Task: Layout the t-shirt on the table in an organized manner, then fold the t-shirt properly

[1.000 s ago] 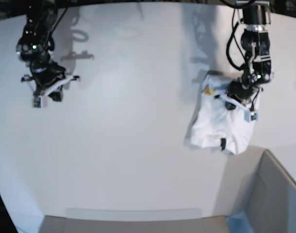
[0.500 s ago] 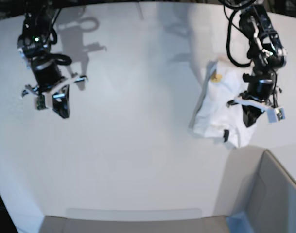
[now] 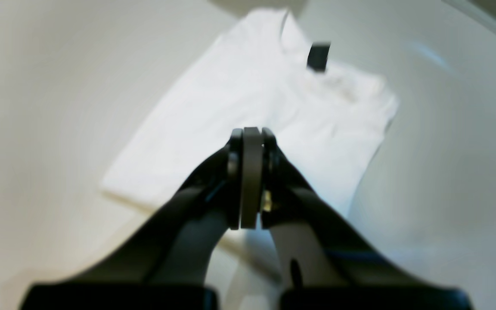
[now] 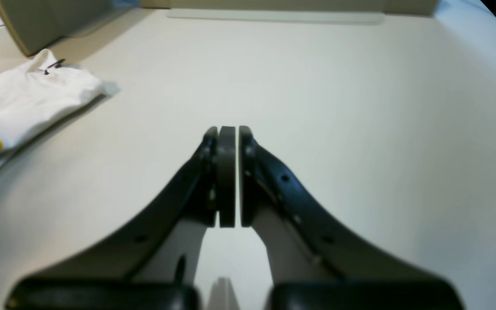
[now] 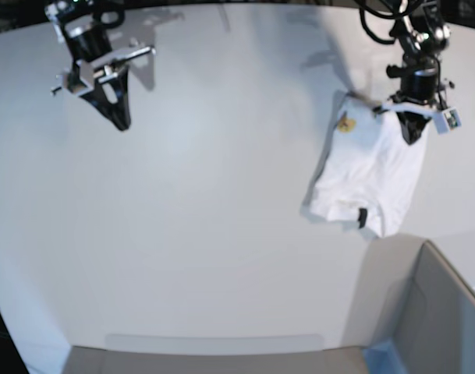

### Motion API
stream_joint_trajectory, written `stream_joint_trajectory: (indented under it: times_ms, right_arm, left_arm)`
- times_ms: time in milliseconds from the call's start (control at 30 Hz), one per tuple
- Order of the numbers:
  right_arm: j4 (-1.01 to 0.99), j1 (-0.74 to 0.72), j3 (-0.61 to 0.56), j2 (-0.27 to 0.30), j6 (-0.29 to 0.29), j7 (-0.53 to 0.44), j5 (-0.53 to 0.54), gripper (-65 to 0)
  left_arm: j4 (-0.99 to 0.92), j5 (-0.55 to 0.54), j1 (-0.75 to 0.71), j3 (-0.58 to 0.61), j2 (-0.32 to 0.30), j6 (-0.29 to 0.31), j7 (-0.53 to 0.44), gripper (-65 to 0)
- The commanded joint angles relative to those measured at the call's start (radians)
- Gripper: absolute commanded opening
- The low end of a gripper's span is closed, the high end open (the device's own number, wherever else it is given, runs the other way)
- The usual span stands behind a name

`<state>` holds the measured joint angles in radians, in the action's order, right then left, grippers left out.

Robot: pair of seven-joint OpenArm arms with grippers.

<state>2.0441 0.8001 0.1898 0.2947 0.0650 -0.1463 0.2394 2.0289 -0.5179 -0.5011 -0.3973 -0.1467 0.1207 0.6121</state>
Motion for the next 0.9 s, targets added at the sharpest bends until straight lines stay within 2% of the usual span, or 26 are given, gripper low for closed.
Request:
stream_joint_trajectory:
  times_ms: [0, 100, 167, 267, 433, 567, 633, 767, 867]
  right_arm:
    - [0.019, 0.038, 0.007, 0.008, -0.017, -0.065, 0.008, -63.2]
    - [0.019, 0.127, 0.010, 0.008, -0.067, -0.138, 0.008, -63.2]
    - [0.019, 0.181, 0.010, 0.008, -0.078, -0.160, 0.005, -63.2]
    - [0.019, 0.261, 0.006, 0.002, -0.081, -0.163, -0.028, -63.2]
    - [0.017, 0.373, 0.000, -0.091, -0.083, -0.164, -0.088, -63.2]
    - [-0.009, 0.448, -0.079, -0.101, -0.084, -0.163, -0.133, -63.2]
    - [-0.027, 0.473, -0.120, -0.102, -0.123, -0.163, -0.157, -63.2]
    - [-0.095, 0.506, -0.195, -0.087, -0.247, -0.166, -0.220, -63.2]
    - [-0.136, 0.509, -0.223, -0.051, -0.322, -0.166, -0.242, -63.2]
  left_arm:
    - [0.019, 0.000, -0.024, -0.005, -0.006, 0.004, -0.028, -65.0]
    - [0.023, -0.002, -0.075, -0.021, -0.006, 0.004, -0.030, -65.0]
    - [0.025, -0.012, -0.110, -0.036, -0.006, 0.004, -0.030, -65.0]
    - [0.025, -0.083, -0.186, -0.075, -0.009, 0.004, -0.030, -65.0]
    - [0.025, -0.164, -0.279, -0.208, -0.009, 0.006, -0.022, -65.0]
    - [0.025, -0.261, -0.337, -0.335, -0.011, 0.006, -0.005, -65.0]
    - [0.025, -0.273, -0.360, -0.383, -0.011, 0.006, 0.035, -65.0]
    - [0.025, -0.302, -0.403, -0.467, -0.003, 0.007, 0.116, -65.0]
    - [0.025, -0.305, -0.423, -0.533, 0.037, 0.007, 0.134, -65.0]
